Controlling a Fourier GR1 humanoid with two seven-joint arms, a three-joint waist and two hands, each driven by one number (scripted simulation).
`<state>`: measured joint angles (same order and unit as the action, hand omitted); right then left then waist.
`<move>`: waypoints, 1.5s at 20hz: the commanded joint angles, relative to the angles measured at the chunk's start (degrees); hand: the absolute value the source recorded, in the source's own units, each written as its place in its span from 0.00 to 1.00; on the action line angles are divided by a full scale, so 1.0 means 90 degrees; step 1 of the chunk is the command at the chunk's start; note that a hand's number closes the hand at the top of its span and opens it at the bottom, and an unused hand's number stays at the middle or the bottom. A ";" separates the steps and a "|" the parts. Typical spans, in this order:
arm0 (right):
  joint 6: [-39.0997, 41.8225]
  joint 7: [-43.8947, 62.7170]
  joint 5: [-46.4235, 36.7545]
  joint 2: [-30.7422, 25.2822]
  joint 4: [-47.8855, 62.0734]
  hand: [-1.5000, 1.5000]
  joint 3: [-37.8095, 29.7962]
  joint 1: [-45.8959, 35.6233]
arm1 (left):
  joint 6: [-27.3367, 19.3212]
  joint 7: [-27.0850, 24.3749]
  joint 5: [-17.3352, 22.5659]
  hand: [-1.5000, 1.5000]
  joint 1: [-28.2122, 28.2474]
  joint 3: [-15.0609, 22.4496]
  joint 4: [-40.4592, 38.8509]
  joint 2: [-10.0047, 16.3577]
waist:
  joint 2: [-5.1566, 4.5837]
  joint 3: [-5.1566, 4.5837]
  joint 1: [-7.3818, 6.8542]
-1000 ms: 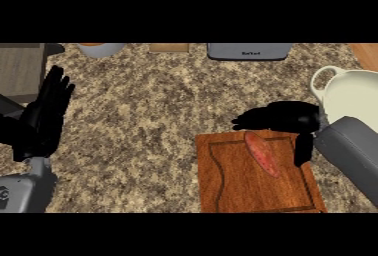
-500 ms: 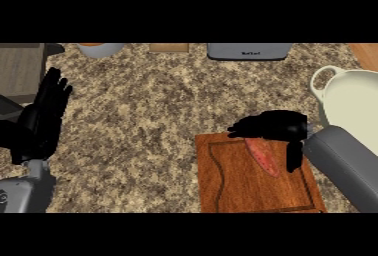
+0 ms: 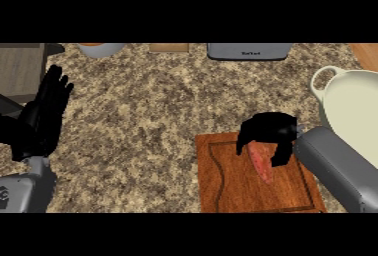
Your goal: Pick the sweet potato from the cutting board and place it in the pot
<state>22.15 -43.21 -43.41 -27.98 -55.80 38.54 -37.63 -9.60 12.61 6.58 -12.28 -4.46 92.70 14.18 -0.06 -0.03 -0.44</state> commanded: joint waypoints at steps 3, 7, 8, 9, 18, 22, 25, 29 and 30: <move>0.0004 -0.0693 -0.0361 0.0442 0.0402 1.00 -0.0077 -0.0144 | -0.0045 0.0196 -0.0127 0.50 -0.0170 0.0038 0.0020 -0.0081 | -0.0002 0.0004 -0.0005; -0.0225 -0.0975 -0.0568 0.0171 0.0277 1.00 -0.0088 0.0243 | -0.0064 0.0284 -0.0216 0.50 0.0232 0.0128 0.0537 -0.0159 | 0.0014 0.0004 0.0013; -0.0120 -0.1083 -0.0566 0.0327 0.0649 1.00 -0.0206 -0.0135 | 0.0134 0.0402 0.0019 0.50 0.0146 -0.0117 0.0528 0.0039 | 0.0004 0.0004 -0.0019; -0.0420 -0.1096 -0.0705 0.0376 0.0649 1.00 -0.0018 0.0160 | 0.0074 -0.0149 -0.0156 0.50 0.0081 0.0028 -0.0122 -0.0227 | -0.0006 0.0003 0.0017; -0.1973 -0.0590 -0.0128 -0.2090 -0.2140 1.00 -0.0502 0.3888 | -0.0064 -0.0092 -0.0012 0.50 0.0906 -0.0632 0.0231 0.0118 | 0.0287 -0.0027 0.1072; -0.2530 -0.0805 0.0527 -0.2855 -0.3214 1.00 -0.1065 0.5257 | -0.0118 0.0074 0.0050 0.50 0.0830 -0.0752 0.0365 0.0176 | 0.0215 -0.0021 0.0994; -0.2574 -0.1029 0.1853 -0.2935 -0.3864 1.00 -0.1918 0.5737 | -0.0058 0.0037 0.0041 0.50 0.0844 -0.0743 0.0331 0.0206 | 0.0195 -0.0031 0.1040; -0.2682 -0.1178 0.3230 -0.2969 -0.4502 1.00 -0.2813 0.6544 | 0.0018 -0.0112 0.0060 0.50 0.1082 -0.0772 0.0400 0.0202 | 0.0201 -0.0037 0.1083; -0.2712 -0.1273 0.3641 -0.2975 -0.4562 1.00 -0.3168 0.6622 | 0.0031 -0.0062 0.0105 0.50 0.0978 -0.0775 0.0438 0.0214 | 0.0183 -0.0029 0.1038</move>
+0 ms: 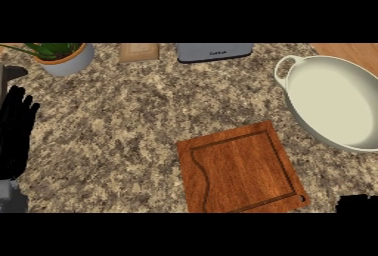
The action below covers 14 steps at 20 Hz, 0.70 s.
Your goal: Pick the sweet potato from the cutting board and place it in the pot
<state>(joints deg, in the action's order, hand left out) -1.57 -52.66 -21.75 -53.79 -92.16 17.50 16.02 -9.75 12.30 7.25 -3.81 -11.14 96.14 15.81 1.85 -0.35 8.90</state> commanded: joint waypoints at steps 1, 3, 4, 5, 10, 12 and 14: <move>-0.0068 -0.0108 0.1572 -0.0134 -0.0736 1.00 -0.1158 0.0714 | -0.0026 -0.0025 0.0001 0.50 0.0034 -0.0005 0.0128 -0.0029 | -0.0021 0.0003 -0.0020; -0.0178 -0.0072 0.2184 -0.0080 -0.0832 1.00 -0.1807 0.0938 | 0.0176 -0.0003 0.0114 0.50 0.0016 -0.0038 0.0090 0.0092 | -0.0060 0.0012 -0.0174; 0.0069 -0.0111 0.2560 -0.0333 -0.1092 1.00 -0.2133 0.1112 | 0.0049 -0.0150 -0.0004 0.50 0.0142 0.0046 0.0078 -0.0078 | -0.0033 -0.0004 -0.0059; 0.0170 -0.0113 0.2867 -0.0346 -0.1066 1.00 -0.2386 0.1381 | -0.0008 0.0033 -0.0079 0.50 -0.0102 0.0158 0.0077 -0.0069 | -0.0078 0.0013 -0.0147; 0.0541 0.0470 0.4022 -0.0467 -0.1379 1.00 -0.3930 0.2090 | 0.0065 0.0160 -0.0089 0.50 -0.0364 0.0320 0.0128 -0.0088 | -0.0138 0.0021 -0.0525; 0.1150 0.0629 0.4673 -0.0754 -0.1223 1.00 -0.4655 0.2069 | 0.0214 -0.0277 -0.0071 0.50 -0.0198 0.0318 -0.0089 -0.0169 | -0.0159 0.0019 -0.0647; 0.1632 0.0837 0.4872 -0.0926 -0.0721 1.00 -0.4990 0.1950 | 0.0295 -0.0066 -0.0013 0.50 -0.0664 0.0291 -0.0308 -0.0043 | -0.0191 0.0027 -0.0771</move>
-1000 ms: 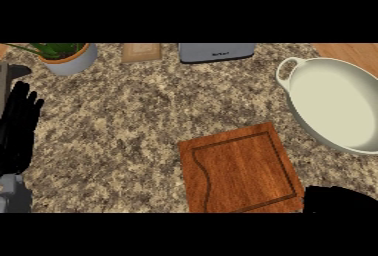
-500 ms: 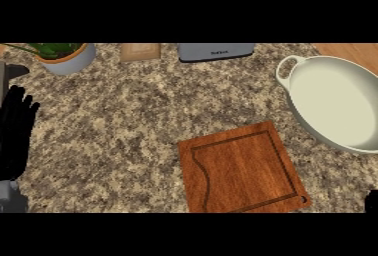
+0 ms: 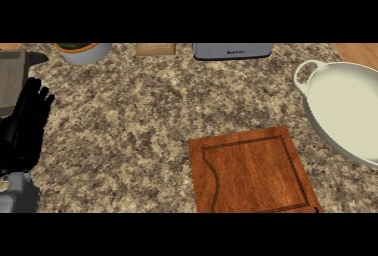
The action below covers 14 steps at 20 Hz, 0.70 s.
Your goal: Pick the sweet potato from the cutting board and place it in the pot
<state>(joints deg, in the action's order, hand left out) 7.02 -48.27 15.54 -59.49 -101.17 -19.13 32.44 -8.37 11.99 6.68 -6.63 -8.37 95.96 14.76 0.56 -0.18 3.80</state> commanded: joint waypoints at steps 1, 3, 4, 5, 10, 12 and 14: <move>0.0895 0.0261 0.0806 -0.0181 0.0469 1.00 -0.1049 0.0153 | 0.0018 0.0094 -0.0068 0.50 -0.0449 0.0141 -0.0161 -0.0039 | -0.0046 0.0013 -0.0240; 0.1084 0.1148 0.1278 -0.0361 0.0166 1.00 -0.1253 -0.0111 | 0.0192 -0.0154 0.0056 0.50 -0.0134 0.0060 -0.0120 -0.0054 | -0.0048 0.0007 -0.0329; 0.0998 0.1094 0.0912 -0.0222 0.0539 1.00 -0.1084 -0.0495 | 0.0127 0.0289 -0.0043 0.50 -0.0335 0.0193 0.0067 -0.0013 | -0.0058 0.0017 -0.0394; 0.1131 0.1224 0.0932 -0.0268 0.0760 1.00 -0.1099 -0.0635 | 0.0145 -0.0061 -0.0091 0.50 -0.0174 0.0334 -0.0073 -0.0243 | -0.0063 0.0016 -0.0405; 0.1164 0.1385 0.0301 -0.0063 0.1769 1.00 -0.0324 -0.1976 | 0.0207 0.0332 0.0006 0.50 -0.0428 0.0196 0.0042 -0.0111 | -0.0073 0.0022 -0.0492; 0.1425 0.1601 0.0812 0.0041 0.2168 1.00 0.0258 -0.2517 | 0.0147 -0.0097 -0.0133 0.50 -0.0779 0.0256 -0.0577 -0.0233 | -0.0114 0.0024 -0.0581; 0.0453 0.1313 -0.0267 0.0225 0.2345 1.00 0.0304 -0.2965 | 0.0345 0.0320 0.0074 0.50 -0.0666 0.0101 -0.0142 0.0042 | -0.0094 0.0026 -0.0618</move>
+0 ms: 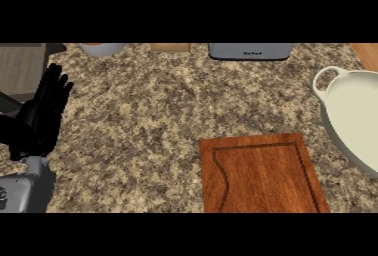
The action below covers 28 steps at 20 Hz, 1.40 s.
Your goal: Pick the sweet potato from the cutting board and place it in the pot
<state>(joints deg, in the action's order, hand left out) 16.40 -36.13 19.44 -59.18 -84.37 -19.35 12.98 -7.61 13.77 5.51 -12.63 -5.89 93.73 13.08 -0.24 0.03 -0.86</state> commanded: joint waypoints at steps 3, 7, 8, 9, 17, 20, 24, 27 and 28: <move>-0.2019 -0.0467 -0.1963 0.0221 0.0814 1.00 0.0155 -0.0684 | 0.0013 0.0027 0.0026 0.50 -0.0124 0.0042 0.0008 -0.0058 | -0.0051 0.0017 -0.0157; -0.2639 -0.0443 -0.2824 0.0497 0.1908 1.00 0.0852 -0.1766 | 0.0075 -0.0088 -0.0062 0.50 -0.0051 0.0096 -0.0060 -0.0056 | -0.0049 0.0012 -0.0208; -0.2653 -0.0634 -0.2977 0.0719 0.2224 1.00 0.1096 -0.2166 | -0.0069 -0.0068 -0.0201 0.50 -0.0027 0.0230 -0.0077 -0.0214 | -0.0033 0.0010 -0.0155; -0.2661 -0.0477 -0.3183 0.0849 0.2410 1.00 0.1360 -0.2512 | 0.0031 -0.0073 -0.0030 0.50 -0.0241 -0.0026 -0.0248 -0.0060 | -0.0030 0.0005 -0.0128; -0.2071 -0.0570 -0.3891 0.1435 0.5046 0.00 0.1952 -0.4093 | 0.0066 -0.0056 -0.0108 0.50 -0.0109 0.0184 -0.0020 -0.0191 | -0.0060 0.0015 -0.0261; -0.1478 -0.1196 -0.3783 0.1623 0.5727 0.00 0.1944 -0.4222 | 0.0109 -0.0267 -0.0068 0.50 -0.0077 0.0068 -0.0342 -0.0202 | -0.0059 0.0015 -0.0158; -0.0249 -0.1337 -0.3715 0.1621 0.6191 0.00 0.2049 -0.4971 | 0.0152 -0.0390 -0.0040 0.50 -0.0011 -0.0027 -0.0360 -0.0161 | -0.0048 0.0011 -0.0151; 0.0543 -0.1699 -0.3038 0.1814 0.6381 0.00 0.1588 -0.5041 | -0.0017 -0.0246 -0.0172 0.50 -0.0247 0.0012 -0.0433 -0.0200 | -0.0038 0.0014 -0.0054; 0.0701 -0.1846 -0.2915 0.1714 0.6682 0.00 0.1409 -0.5161 | 0.0019 -0.0181 -0.0195 0.50 0.0082 0.0233 -0.0069 -0.0321 | -0.0042 0.0024 -0.0166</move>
<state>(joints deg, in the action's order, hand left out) 14.87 -49.49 -10.94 -44.28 -28.92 -3.55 -30.61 -7.34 11.66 4.05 -13.03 -4.68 91.64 10.77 -0.65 0.19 -2.14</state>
